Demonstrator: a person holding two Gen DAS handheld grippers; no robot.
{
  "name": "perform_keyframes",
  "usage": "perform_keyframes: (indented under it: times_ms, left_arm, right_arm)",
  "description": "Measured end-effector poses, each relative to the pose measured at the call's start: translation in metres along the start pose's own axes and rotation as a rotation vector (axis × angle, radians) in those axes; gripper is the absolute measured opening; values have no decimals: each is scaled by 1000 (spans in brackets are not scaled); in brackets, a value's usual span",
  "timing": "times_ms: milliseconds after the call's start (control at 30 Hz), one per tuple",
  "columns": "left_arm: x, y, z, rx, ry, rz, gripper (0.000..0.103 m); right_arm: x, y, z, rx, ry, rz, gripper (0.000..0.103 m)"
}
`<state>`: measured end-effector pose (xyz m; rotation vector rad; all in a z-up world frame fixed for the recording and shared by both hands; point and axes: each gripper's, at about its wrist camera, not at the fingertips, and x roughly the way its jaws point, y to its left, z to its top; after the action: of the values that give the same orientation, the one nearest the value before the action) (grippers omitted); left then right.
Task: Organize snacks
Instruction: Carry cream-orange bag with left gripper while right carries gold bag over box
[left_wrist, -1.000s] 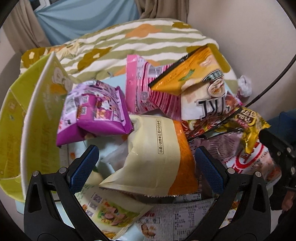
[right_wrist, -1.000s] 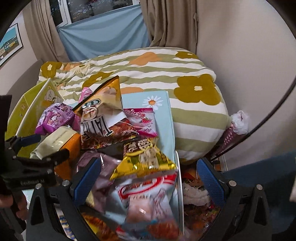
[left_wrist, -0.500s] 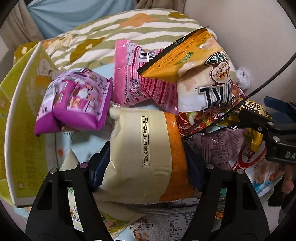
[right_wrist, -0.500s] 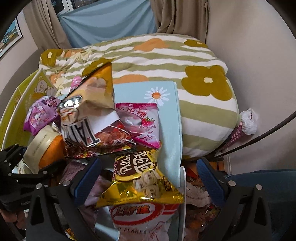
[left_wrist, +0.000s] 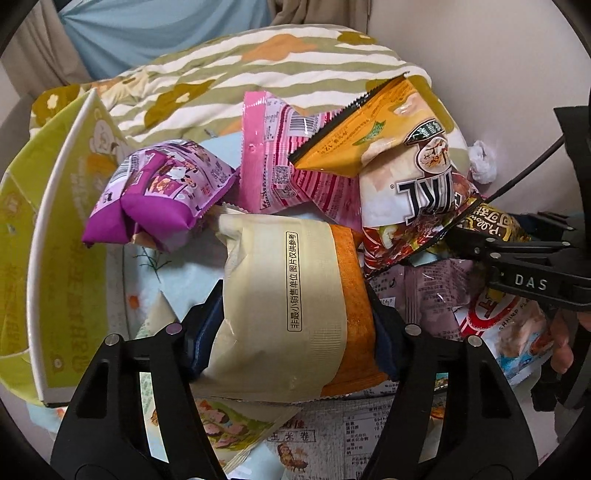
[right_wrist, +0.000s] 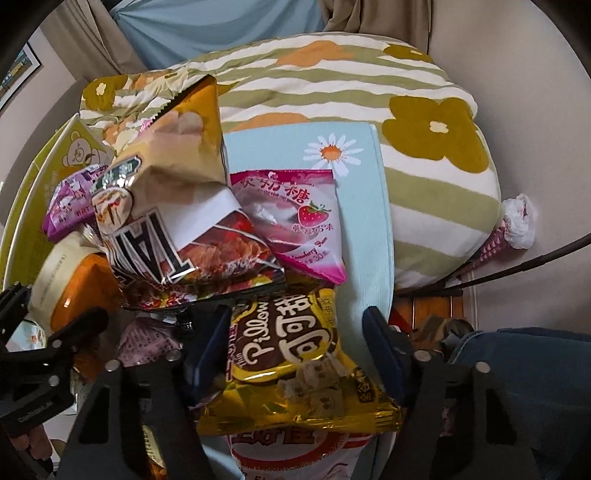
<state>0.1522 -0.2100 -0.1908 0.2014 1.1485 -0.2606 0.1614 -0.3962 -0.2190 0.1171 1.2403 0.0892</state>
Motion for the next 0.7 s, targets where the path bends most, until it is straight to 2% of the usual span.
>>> perform_keyframes:
  times_ms: [33,167,700]
  left_arm:
    - [-1,0,0,-2,-2,-2,66]
    - [-6,2,-2,-1,-8,-2,66]
    - [-49,1,-14,-4,-78,-17,65]
  right_arm:
    - [0,1,0,4,2,8,55]
    - [-4,0,0,9,-2,15,49]
    - [-54,3,-12,36,-62,12,47]
